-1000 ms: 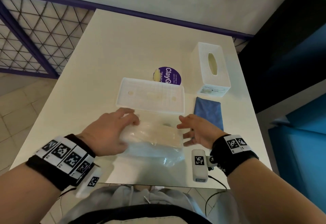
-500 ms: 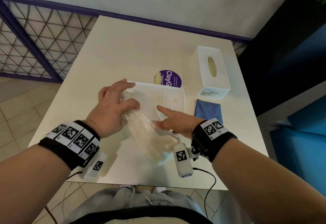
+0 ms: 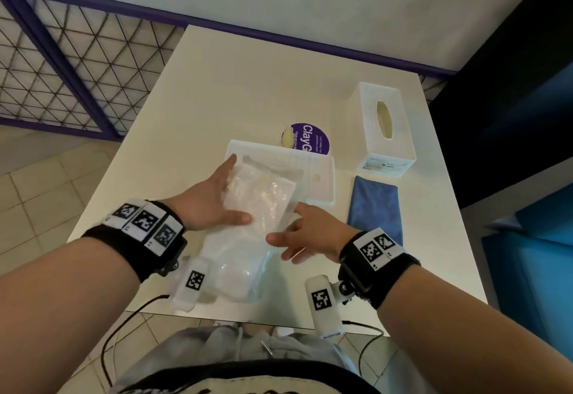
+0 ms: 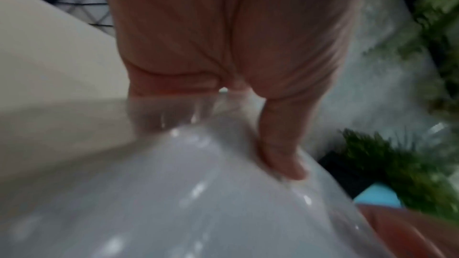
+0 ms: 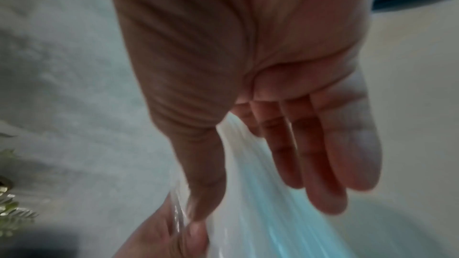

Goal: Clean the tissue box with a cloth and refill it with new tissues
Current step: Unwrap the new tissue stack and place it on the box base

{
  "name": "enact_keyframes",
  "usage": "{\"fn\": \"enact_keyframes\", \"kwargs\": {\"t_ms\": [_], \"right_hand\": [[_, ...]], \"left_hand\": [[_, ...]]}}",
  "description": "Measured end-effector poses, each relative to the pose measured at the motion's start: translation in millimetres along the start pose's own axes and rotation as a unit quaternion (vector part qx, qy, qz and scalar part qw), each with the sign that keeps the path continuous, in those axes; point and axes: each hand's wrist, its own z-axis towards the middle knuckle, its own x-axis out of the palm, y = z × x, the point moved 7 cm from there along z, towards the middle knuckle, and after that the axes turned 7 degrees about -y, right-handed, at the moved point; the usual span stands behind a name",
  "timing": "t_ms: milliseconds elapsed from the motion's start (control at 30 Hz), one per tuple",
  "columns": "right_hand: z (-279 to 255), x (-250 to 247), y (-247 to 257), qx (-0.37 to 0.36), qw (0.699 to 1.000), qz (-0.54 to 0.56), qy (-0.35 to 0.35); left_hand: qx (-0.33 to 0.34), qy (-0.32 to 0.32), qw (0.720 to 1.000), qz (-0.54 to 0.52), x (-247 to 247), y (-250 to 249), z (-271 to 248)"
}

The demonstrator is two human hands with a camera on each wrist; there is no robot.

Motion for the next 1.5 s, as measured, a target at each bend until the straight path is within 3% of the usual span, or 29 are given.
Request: {"fn": "enact_keyframes", "kwargs": {"t_ms": [100,200,267,333,433,533,633,767,1000,1133,1200,1333,1400,1500], "right_hand": [[0,-32,14,-0.021,0.99,-0.096,-0.104],[-1,-60,25,-0.055,0.968,-0.092,-0.226],[0,-66,27,-0.075,0.963,-0.068,-0.252],[3,-65,25,-0.09,0.964,-0.072,-0.238],[4,-60,24,-0.126,0.96,-0.112,-0.222],[2,-45,28,-0.178,0.956,-0.166,-0.166],[4,-23,28,-0.199,0.944,-0.242,-0.102],[15,-8,22,-0.181,0.921,-0.335,-0.076],[25,-4,15,-0.104,0.93,-0.35,-0.052],[23,-14,10,-0.082,0.894,-0.438,-0.054],[26,-23,9,-0.078,0.901,-0.414,-0.103],[28,-31,13,-0.06,0.961,-0.187,-0.195],[27,-24,16,-0.044,0.974,-0.127,-0.181],[30,-14,20,-0.054,0.97,-0.183,-0.15]], "left_hand": [[0.039,0.022,0.991,0.13,5,-6,7],[0.073,0.061,0.96,0.262,9,-23,9],[0.096,0.104,0.936,0.324,14,-32,10],[0.107,0.123,0.913,0.373,17,-32,12],[0.143,0.077,0.887,0.432,21,-33,12],[0.17,0.086,0.884,0.427,32,-26,6],[0.153,0.106,0.882,0.433,44,-10,3],[0.127,0.09,0.881,0.447,53,6,7],[0.113,0.092,0.889,0.435,55,11,6],[0.103,0.07,0.9,0.418,50,12,5],[0.095,0.052,0.902,0.418,49,14,4],[0.102,0.028,0.908,0.406,50,21,1],[0.106,0.021,0.909,0.402,51,23,0],[0.112,0.013,0.909,0.401,51,23,-2]]}}
